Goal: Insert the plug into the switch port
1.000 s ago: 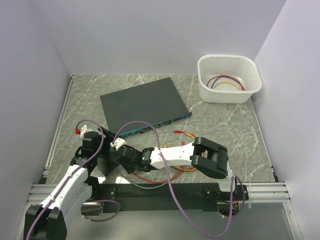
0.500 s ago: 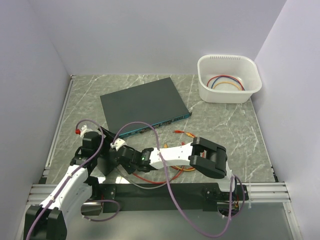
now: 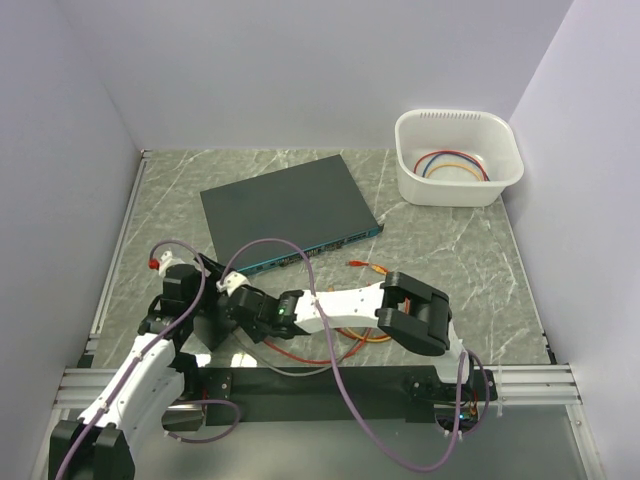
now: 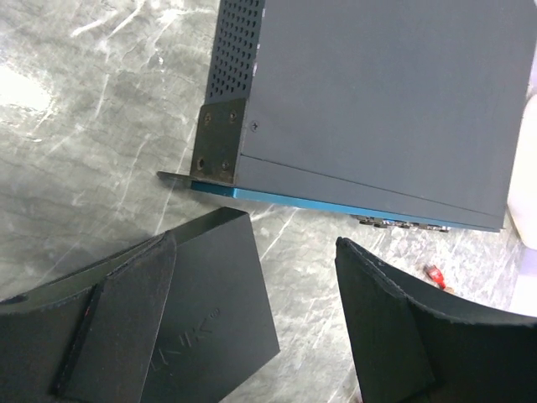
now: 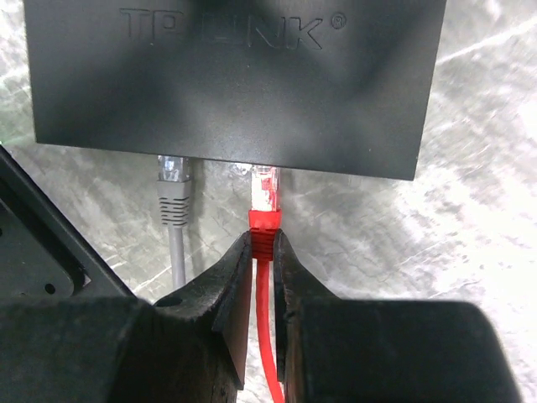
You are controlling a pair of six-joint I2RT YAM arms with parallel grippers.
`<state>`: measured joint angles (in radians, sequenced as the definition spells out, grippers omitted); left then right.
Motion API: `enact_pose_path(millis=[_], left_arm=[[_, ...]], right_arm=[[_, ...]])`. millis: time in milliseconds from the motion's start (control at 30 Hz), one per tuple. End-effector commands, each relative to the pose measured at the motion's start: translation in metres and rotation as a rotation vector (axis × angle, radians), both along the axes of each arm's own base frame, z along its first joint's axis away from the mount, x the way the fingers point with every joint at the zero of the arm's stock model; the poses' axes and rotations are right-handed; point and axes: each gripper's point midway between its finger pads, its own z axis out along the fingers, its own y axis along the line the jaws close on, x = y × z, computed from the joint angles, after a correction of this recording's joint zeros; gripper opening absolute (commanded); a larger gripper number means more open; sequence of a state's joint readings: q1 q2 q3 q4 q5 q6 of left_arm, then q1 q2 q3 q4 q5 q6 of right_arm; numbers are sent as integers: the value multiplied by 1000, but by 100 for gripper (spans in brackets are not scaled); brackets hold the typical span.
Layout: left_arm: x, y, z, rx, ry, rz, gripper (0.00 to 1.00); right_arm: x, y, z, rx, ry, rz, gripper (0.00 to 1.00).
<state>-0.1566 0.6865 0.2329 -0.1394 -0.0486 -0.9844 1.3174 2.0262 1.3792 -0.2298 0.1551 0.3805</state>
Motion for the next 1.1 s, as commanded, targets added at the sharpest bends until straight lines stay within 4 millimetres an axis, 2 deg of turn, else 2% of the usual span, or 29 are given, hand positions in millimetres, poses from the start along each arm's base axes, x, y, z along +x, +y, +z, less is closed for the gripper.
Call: enact_pose_path(millis=[0,700,1067], left_arm=[[-6,-5,-5,-7,12,-37,83],[-11,-9,-8,-21,12,-60,83],[-16,-9,-21,-19,80,-53,82]], right_arm=[[21,23,34,83,-73,-15,0],[45,33,29,88,-65,-61,0],[54,42,17,89,-65,-121,0]])
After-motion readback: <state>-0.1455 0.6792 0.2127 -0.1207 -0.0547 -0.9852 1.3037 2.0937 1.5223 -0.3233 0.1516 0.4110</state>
